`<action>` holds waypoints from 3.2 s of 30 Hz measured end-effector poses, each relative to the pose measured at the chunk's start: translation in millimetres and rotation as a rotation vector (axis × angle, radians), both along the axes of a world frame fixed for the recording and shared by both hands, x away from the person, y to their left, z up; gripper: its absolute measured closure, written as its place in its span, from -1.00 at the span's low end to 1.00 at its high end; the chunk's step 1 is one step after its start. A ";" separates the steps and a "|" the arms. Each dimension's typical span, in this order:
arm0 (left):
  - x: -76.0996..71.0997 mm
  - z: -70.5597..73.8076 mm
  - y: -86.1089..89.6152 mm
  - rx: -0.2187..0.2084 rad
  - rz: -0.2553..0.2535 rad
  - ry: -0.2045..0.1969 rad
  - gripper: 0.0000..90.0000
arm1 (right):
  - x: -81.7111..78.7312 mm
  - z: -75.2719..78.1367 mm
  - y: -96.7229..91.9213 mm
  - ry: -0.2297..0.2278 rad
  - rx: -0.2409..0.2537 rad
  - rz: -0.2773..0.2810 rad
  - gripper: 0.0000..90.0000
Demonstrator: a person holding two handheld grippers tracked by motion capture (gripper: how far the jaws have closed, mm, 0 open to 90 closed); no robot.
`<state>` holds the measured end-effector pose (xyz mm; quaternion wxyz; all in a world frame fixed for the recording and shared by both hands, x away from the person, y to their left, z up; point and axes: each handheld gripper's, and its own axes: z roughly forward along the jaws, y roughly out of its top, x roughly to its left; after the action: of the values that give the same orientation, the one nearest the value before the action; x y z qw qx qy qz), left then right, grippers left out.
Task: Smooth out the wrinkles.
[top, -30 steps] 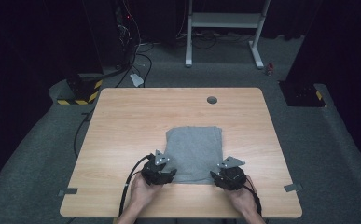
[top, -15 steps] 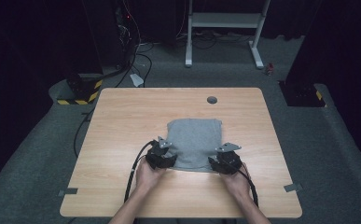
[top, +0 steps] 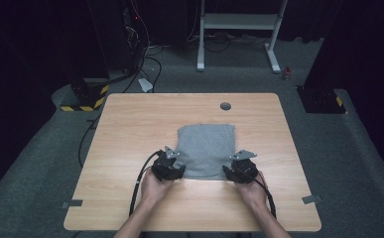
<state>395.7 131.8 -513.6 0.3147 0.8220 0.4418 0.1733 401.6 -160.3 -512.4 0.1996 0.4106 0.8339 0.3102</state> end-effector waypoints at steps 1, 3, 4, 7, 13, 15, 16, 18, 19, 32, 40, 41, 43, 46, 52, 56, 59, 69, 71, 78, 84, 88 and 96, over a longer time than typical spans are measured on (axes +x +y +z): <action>-6.2 0.0 6.0 -0.012 -0.006 -0.002 -0.11 | -6.9 0.2 -4.7 -0.006 0.000 0.013 0.07; -11.0 1.1 10.0 -0.024 -0.011 -0.005 -0.12 | -11.9 2.1 -8.3 -0.001 0.000 0.013 0.04; -11.0 1.1 10.0 -0.024 -0.011 -0.005 -0.12 | -11.9 2.1 -8.3 -0.001 0.000 0.013 0.04; -17.9 8.6 15.8 -0.049 -0.015 -0.031 -0.13 | -18.0 6.0 -15.6 -0.005 0.024 0.013 0.03; -22.0 23.0 24.6 -0.116 -0.009 -0.079 -0.14 | -16.6 16.0 -23.6 -0.033 0.071 0.002 0.04; -21.8 27.0 27.5 -0.118 -0.007 -0.087 -0.14 | -16.5 18.7 -24.8 -0.040 0.082 -0.004 0.05; -21.8 28.4 29.0 -0.126 -0.003 -0.091 -0.14 | -16.2 20.3 -25.7 -0.046 0.085 -0.004 0.05; -21.2 31.1 32.8 -0.130 0.003 -0.097 -0.14 | -16.6 22.2 -26.6 -0.047 0.092 -0.010 0.05; -21.0 32.2 34.8 -0.128 0.007 -0.103 -0.14 | -16.6 23.2 -27.3 -0.048 0.092 -0.008 0.05; -26.1 41.7 47.2 -0.173 0.011 -0.130 -0.19 | -18.6 36.9 -43.3 -0.091 0.142 -0.035 0.05; -29.4 48.5 62.6 -0.201 0.042 -0.155 -0.21 | -21.2 41.6 -52.3 -0.100 0.170 -0.055 0.05; -29.8 48.3 63.5 -0.205 0.046 -0.153 -0.21 | -21.6 42.2 -53.5 -0.102 0.176 -0.058 0.05; -30.2 48.3 66.7 -0.202 0.050 -0.156 -0.22 | -21.7 43.3 -55.7 -0.110 0.175 -0.055 0.05; -30.7 48.3 71.3 -0.211 0.061 -0.160 -0.22 | -22.9 44.8 -59.5 -0.115 0.185 -0.062 0.04; -32.8 49.5 77.0 -0.220 0.069 -0.167 -0.24 | -25.2 48.1 -66.0 -0.126 0.197 -0.074 0.04; -33.9 49.6 80.8 -0.232 0.081 -0.167 -0.25 | -27.2 50.9 -69.2 -0.126 0.210 -0.088 0.02; -34.3 49.4 84.1 -0.238 0.086 -0.171 -0.25 | -28.1 52.0 -71.0 -0.134 0.207 -0.086 0.02; -37.3 50.0 93.2 -0.256 0.103 -0.178 -0.26 | -32.0 54.1 -80.8 -0.144 0.227 -0.105 0.00; -37.6 49.7 95.9 -0.251 0.106 -0.181 -0.27 | -32.7 54.4 -82.8 -0.145 0.228 -0.107 0.00; -40.4 48.1 104.9 -0.268 0.127 -0.182 -0.27 | -35.8 54.3 -90.2 -0.146 0.242 -0.126 0.00; -42.4 46.8 113.0 -0.276 0.146 -0.185 -0.27 | -38.0 53.8 -96.2 -0.151 0.244 -0.134 0.00; -43.7 45.3 116.7 -0.281 0.153 -0.180 -0.27 | -39.3 53.1 -98.7 -0.153 0.244 -0.138 0.00; -45.2 40.0 123.7 -0.269 0.167 -0.169 -0.29 | -42.0 51.3 -106.3 -0.157 0.251 -0.157 0.00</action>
<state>350.4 255.5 -473.6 0.4424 0.7154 0.4998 0.2067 359.6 -266.7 -461.1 0.2347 0.4709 0.7357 0.4265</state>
